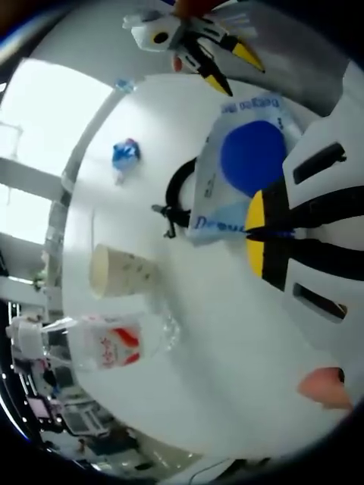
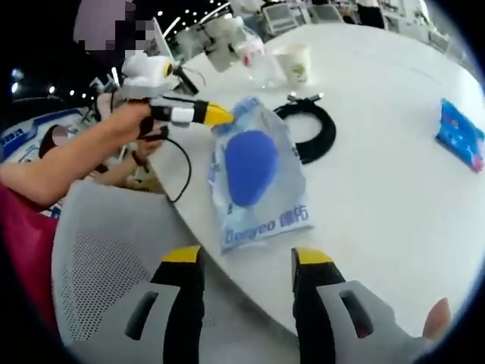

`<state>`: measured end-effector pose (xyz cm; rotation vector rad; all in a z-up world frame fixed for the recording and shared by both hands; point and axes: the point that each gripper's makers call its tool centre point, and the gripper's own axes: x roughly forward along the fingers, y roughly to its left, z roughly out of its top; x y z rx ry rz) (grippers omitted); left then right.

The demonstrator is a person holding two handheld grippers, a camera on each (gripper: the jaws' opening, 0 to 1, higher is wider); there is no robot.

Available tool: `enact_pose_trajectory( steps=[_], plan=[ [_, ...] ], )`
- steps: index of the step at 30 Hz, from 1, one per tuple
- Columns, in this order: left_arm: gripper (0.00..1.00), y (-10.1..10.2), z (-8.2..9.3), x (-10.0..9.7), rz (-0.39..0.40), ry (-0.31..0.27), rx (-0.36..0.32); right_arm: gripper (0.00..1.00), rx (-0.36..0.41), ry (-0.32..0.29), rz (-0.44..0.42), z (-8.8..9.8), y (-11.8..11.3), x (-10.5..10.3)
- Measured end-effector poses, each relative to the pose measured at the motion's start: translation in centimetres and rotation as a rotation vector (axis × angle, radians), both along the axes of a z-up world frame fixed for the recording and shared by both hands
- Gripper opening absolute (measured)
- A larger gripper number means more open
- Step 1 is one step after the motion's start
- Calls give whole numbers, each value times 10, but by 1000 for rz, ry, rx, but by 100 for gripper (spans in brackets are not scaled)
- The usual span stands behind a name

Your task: Arrange the tabletop items into an orderly group along one side of the table until the central work area is clear of visible clutter.

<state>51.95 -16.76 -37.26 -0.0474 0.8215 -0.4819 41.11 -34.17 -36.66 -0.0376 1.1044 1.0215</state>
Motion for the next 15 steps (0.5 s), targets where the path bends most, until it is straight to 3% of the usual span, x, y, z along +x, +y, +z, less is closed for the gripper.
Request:
enact_pose_trajectory(
  steps=[6,15],
  plan=[
    [0,0,1,-2,7,2,-8,43,-9,47,-30,-12,5,2],
    [0,1,0,-2,14,7,-14,37,-27,44,-81,-21,17,9]
  ],
)
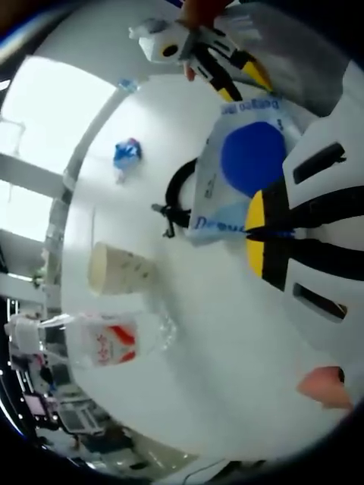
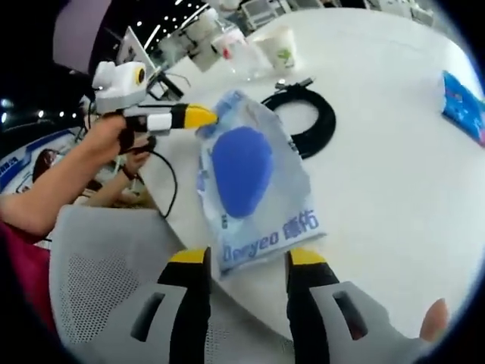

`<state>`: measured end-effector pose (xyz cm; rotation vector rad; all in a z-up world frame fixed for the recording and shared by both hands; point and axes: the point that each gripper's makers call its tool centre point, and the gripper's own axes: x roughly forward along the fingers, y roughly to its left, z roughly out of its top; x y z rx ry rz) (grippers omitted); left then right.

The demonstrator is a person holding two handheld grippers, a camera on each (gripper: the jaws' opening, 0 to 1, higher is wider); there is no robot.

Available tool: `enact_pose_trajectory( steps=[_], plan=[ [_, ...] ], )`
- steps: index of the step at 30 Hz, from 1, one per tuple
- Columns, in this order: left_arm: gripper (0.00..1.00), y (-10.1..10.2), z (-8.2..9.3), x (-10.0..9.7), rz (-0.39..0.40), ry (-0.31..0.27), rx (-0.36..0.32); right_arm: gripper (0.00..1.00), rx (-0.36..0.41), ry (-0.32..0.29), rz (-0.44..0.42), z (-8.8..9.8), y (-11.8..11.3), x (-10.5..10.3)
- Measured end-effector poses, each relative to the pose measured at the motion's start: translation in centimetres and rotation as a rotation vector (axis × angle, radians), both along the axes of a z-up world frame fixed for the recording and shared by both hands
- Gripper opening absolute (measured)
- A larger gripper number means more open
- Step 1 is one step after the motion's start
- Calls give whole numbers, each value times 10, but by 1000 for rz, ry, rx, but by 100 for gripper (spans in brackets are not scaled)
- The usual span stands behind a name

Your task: Arrange the tabletop items into an orderly group along one side of the table until the central work area is clear of visible clutter.

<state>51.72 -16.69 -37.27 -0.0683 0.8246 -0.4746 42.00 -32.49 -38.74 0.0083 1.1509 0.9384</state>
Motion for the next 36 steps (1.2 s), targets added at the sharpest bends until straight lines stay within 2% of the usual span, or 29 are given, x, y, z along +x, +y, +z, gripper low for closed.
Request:
enact_pose_trajectory(
  steps=[11,26,36],
  plan=[
    [0,0,-1,2,-1,3,3,18,-38,-45,-26,-4,-8,11],
    [0,-4,6,1,-13,-3,5,7,-53,-103,-24,1,-18,20],
    [0,-12,15,2,-32,-17,1,6,-50,-131,-46,12,-32,33]
  ],
)
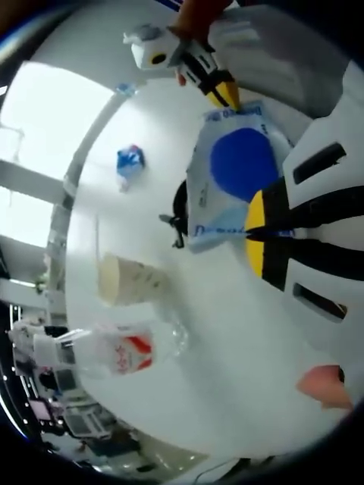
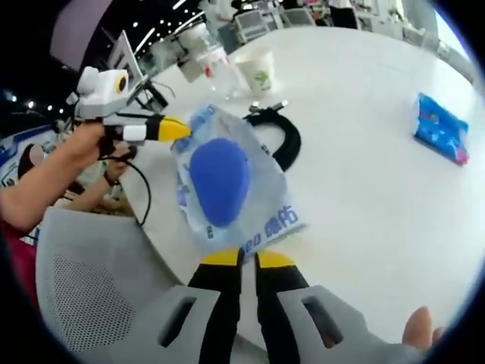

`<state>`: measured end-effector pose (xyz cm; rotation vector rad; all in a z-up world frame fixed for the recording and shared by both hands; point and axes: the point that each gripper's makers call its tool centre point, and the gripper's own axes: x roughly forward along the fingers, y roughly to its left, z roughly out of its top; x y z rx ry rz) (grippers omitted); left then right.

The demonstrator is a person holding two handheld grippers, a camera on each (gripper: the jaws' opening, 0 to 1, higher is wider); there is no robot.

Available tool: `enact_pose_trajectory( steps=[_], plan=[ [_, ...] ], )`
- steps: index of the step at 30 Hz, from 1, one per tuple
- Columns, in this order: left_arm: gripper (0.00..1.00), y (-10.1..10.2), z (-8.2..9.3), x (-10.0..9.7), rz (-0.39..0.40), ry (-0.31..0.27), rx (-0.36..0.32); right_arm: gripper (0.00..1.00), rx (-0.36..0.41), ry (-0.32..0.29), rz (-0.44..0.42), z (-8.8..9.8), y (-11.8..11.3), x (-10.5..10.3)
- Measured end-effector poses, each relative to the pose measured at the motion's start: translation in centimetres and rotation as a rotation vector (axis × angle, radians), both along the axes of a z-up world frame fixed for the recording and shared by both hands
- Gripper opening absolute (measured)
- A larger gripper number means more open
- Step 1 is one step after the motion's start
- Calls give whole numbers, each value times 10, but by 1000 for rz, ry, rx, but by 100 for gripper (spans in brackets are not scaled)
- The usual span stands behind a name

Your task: Arrange the tabletop items into an orderly group along one side of the table until the central work area is clear of visible clutter.

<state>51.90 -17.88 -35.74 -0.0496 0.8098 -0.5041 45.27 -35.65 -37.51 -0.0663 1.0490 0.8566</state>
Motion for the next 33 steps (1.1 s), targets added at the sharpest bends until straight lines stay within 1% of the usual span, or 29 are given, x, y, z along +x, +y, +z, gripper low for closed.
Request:
enact_pose_trajectory(
  steps=[10,20,23,25,33],
  plan=[
    [0,-15,11,1,-28,-17,-5,5,5,-32,-46,13,-20,19],
    [0,-33,19,5,-57,-25,-12,4,9,-69,-96,31,-42,46],
    [0,-39,22,9,-62,-31,-14,4,7,-82,-109,36,-47,54],
    [0,-43,25,13,-67,-37,-15,4,4,-96,-120,42,-52,63],
    [0,-57,42,33,-73,-72,-21,3,-5,-141,-140,59,-64,89]
  ],
)
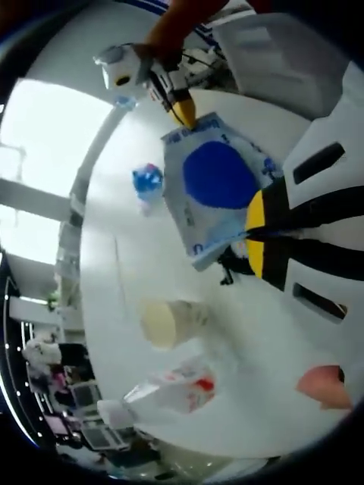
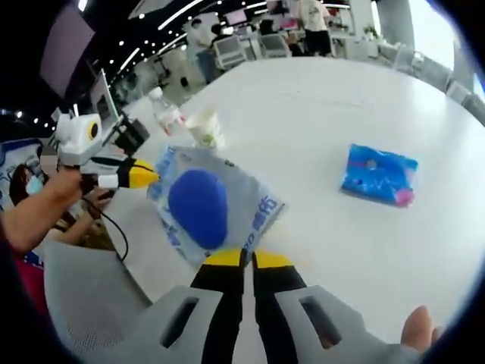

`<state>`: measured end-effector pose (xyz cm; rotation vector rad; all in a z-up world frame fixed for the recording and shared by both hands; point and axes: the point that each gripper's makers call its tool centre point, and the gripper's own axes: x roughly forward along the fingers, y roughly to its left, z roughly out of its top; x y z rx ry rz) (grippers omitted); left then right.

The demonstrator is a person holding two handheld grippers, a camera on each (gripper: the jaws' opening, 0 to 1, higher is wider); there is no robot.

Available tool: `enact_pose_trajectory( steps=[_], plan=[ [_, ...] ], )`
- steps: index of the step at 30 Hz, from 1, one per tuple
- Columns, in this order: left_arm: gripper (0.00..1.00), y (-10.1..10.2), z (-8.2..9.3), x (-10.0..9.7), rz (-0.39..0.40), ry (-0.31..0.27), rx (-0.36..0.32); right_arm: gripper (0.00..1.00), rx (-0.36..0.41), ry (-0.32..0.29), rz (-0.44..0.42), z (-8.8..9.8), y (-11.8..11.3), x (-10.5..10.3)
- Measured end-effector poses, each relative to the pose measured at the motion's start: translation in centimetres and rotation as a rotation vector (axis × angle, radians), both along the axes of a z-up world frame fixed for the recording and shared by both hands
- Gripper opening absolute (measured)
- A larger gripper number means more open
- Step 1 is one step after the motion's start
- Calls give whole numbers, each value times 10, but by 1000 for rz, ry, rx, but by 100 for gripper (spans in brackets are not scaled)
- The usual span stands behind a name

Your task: Arrange the tabletop items into an orderly group along one side of the table until the central work area is clear of visible clutter.

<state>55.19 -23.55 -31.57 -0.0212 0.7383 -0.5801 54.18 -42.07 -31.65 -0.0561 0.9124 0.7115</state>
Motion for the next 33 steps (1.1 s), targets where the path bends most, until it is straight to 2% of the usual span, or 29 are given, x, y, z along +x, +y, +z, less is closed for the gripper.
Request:
enact_pose_trajectory(
  steps=[14,22,33],
  plan=[
    [0,-8,23,38,14,-44,-5,3,7,-59,-22,29,-9,48],
    [0,-11,26,62,29,-50,1,3,0,-78,-27,33,-10,73],
    [0,-10,24,88,56,-49,5,3,-5,-88,-21,31,-10,103]
  ],
)
